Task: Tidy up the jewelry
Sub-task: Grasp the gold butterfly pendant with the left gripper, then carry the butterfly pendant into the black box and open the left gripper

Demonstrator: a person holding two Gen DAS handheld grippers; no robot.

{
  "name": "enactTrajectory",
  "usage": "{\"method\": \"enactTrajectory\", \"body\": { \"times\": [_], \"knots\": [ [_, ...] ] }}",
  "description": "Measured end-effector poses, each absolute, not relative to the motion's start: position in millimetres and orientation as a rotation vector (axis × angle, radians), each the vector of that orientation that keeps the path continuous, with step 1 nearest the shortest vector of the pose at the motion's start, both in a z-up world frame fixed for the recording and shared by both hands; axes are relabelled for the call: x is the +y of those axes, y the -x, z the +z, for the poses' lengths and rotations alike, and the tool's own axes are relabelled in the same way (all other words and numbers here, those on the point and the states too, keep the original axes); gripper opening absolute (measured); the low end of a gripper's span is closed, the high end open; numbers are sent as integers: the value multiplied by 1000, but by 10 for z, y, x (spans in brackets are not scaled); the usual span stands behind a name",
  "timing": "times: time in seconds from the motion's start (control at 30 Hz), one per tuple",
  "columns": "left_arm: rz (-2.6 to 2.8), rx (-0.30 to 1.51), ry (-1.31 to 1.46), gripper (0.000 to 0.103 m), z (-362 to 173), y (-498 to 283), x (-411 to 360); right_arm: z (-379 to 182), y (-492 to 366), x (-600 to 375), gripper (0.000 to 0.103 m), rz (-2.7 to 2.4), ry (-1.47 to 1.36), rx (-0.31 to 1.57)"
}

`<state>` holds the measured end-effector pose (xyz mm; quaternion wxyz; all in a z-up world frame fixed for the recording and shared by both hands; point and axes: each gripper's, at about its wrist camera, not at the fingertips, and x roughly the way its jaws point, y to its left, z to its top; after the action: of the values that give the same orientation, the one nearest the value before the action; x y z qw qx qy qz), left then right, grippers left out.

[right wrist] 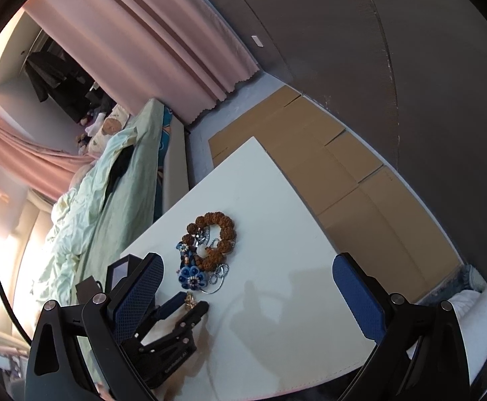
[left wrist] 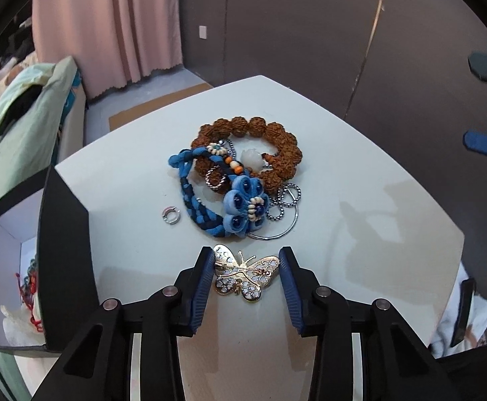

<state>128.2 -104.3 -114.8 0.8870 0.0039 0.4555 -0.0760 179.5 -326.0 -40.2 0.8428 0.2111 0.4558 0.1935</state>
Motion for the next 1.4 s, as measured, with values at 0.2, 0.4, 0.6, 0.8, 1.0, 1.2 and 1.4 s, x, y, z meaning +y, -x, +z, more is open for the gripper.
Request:
{"method": "enactTrajectory", "body": {
  "times": [0.2,0.4,0.6,0.8,1.0,1.2,1.4],
  "knots": [
    [-143,890,18,41,-935,-1181,-941,-430,-1803,-3184,103,416,-428,973],
    [-126,842,66,41,-719,-1093,-777,-460,-1785,-3019,103,443,-405,989],
    [-104,797,99,41,-533,-1001,-594,-557,-1808,-2725,86,495,-398,1035],
    [-70,769,143,41,-404,-924,-336,-715,-1854,-2392,70,536,-400,1104],
    [-37,758,183,41,-344,-879,-99,-839,-1870,-2161,63,542,-401,1147],
    [1,756,206,41,-325,-829,114,-947,-1902,-1983,62,540,-399,1185],
    [27,763,229,41,-355,-835,260,-1065,-1963,-1824,60,517,-384,1216]
  ]
}}
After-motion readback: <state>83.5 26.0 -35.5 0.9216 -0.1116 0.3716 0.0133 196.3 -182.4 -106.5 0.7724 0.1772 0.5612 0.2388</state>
